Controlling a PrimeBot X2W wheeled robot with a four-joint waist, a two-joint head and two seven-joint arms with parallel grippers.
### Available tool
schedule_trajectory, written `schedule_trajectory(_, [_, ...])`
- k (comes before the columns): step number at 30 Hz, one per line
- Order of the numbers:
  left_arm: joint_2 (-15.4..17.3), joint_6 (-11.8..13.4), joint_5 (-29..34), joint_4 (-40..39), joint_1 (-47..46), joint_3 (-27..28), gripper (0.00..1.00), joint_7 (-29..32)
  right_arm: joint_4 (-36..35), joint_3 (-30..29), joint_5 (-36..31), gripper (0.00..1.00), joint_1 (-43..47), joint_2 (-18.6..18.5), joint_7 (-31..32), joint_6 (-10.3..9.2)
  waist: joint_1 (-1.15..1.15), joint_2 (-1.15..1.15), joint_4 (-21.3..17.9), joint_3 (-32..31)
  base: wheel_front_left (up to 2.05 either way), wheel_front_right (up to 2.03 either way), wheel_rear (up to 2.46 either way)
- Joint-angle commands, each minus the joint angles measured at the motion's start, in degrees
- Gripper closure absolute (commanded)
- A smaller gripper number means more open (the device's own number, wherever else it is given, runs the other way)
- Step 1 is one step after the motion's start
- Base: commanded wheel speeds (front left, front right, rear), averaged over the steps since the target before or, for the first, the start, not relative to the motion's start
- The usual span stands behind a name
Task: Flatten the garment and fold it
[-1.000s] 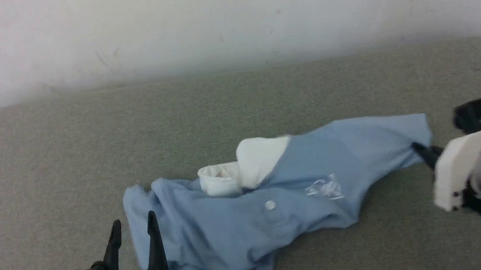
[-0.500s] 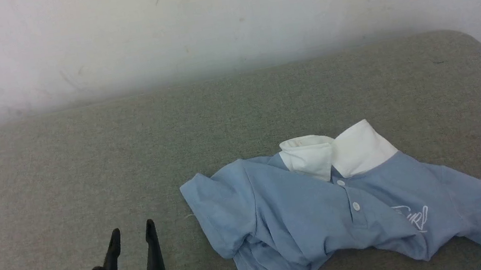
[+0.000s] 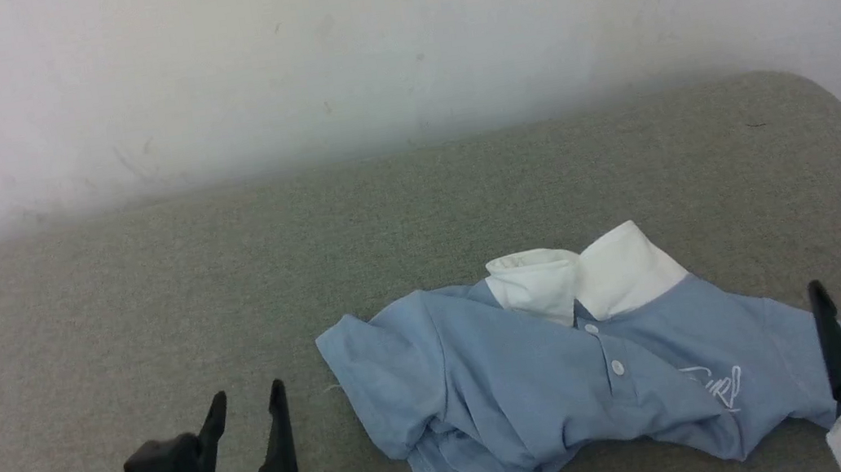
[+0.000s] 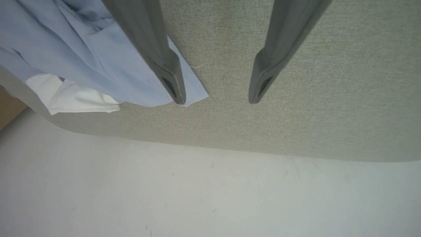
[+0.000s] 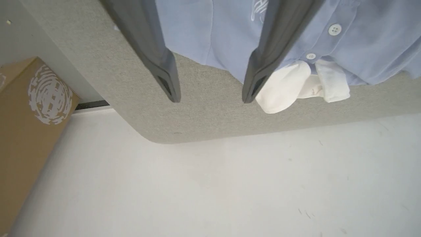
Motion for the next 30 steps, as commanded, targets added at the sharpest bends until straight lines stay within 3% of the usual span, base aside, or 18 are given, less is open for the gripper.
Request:
schedule_trajectory(1, [0.21,-0.77,-0.07,0.59,-2.52,-0.59,0.00,0.94,-1.45,1.16,-0.21,0.00,1.10,0.46,-0.20,-0.04,0.01,0.00,-0.06,0.06,0.00,0.00,0.00])
schedule_trajectory(8, [-0.96,-6.81,-0.50,9.51,-17.43,-5.99,0.00,11.05,-8.66,6.75,0.60,0.00,2.91,1.52,1.31,-0.04,0.01,0.00,-1.65,3.52,0.00,0.00,0.00])
schedule_trajectory(13, [-1.79,-12.63,-0.71,18.12,-29.42,-10.01,0.00,19.59,-10.30,8.91,1.23,0.00,1.22,1.42,1.61,-0.04,0.01,0.00,-3.80,6.61,0.00,0.00,0.00])
schedule_trajectory(17, [-2.07,-15.39,-3.16,25.42,-37.12,-11.57,0.00,27.85,-10.06,9.98,2.01,0.00,-0.23,1.05,1.50,-0.04,0.01,0.00,-5.69,9.12,0.00,0.00,0.00])
schedule_trajectory(23, [0.17,-16.99,-6.59,33.95,-44.07,-15.99,0.00,39.95,-8.83,11.02,2.94,0.00,-1.88,0.89,0.86,-0.04,0.01,0.00,-8.47,11.85,0.00,0.00,0.00])
schedule_trajectory(30, [4.48,-17.10,-8.52,37.97,-45.69,-24.39,0.00,47.65,-6.71,10.85,4.40,0.00,-3.03,1.11,0.15,-0.04,0.01,0.00,-10.08,13.21,0.00,0.00,0.00])
